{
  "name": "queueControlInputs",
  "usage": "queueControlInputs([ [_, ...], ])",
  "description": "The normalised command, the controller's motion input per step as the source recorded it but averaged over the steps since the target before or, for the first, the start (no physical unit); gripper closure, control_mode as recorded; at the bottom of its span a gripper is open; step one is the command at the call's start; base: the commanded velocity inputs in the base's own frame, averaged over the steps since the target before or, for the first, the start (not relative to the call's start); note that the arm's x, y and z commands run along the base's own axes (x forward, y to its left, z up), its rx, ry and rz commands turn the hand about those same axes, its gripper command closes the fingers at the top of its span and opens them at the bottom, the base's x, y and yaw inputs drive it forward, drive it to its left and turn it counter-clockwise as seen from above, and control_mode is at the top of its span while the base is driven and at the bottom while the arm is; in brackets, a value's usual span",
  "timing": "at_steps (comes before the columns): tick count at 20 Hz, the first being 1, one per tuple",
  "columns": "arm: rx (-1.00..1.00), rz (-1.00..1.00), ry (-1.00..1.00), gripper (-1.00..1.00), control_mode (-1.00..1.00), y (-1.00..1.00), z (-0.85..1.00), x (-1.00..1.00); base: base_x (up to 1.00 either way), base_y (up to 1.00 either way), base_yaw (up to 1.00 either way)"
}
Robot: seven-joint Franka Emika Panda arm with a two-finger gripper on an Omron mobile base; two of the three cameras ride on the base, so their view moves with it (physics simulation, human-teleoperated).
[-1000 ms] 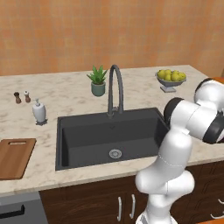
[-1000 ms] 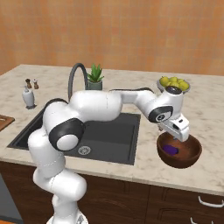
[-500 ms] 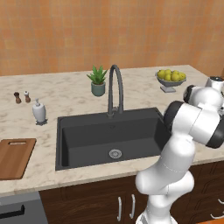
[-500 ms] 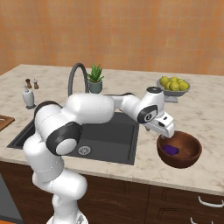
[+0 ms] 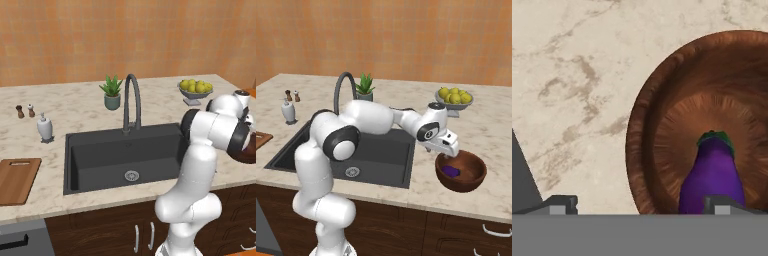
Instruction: Pick the eggplant from the sink and place it in the bowl. Then pick the bowl and place it in the microwave. Then close the microwave door and press the start button.
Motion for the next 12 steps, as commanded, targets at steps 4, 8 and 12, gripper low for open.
queueControlInputs([
  [4,0.01,0.09,0.02,-1.0,-1.0,-0.08,-0.3,0.26,0.0,0.0,0.0],
  [8,0.0,0.05,0.07,-1.0,-1.0,0.0,-0.42,0.33,0.0,0.0,0.0],
  [12,0.0,0.02,0.08,-1.0,-1.0,0.0,-0.38,0.26,0.0,0.0,0.0],
])
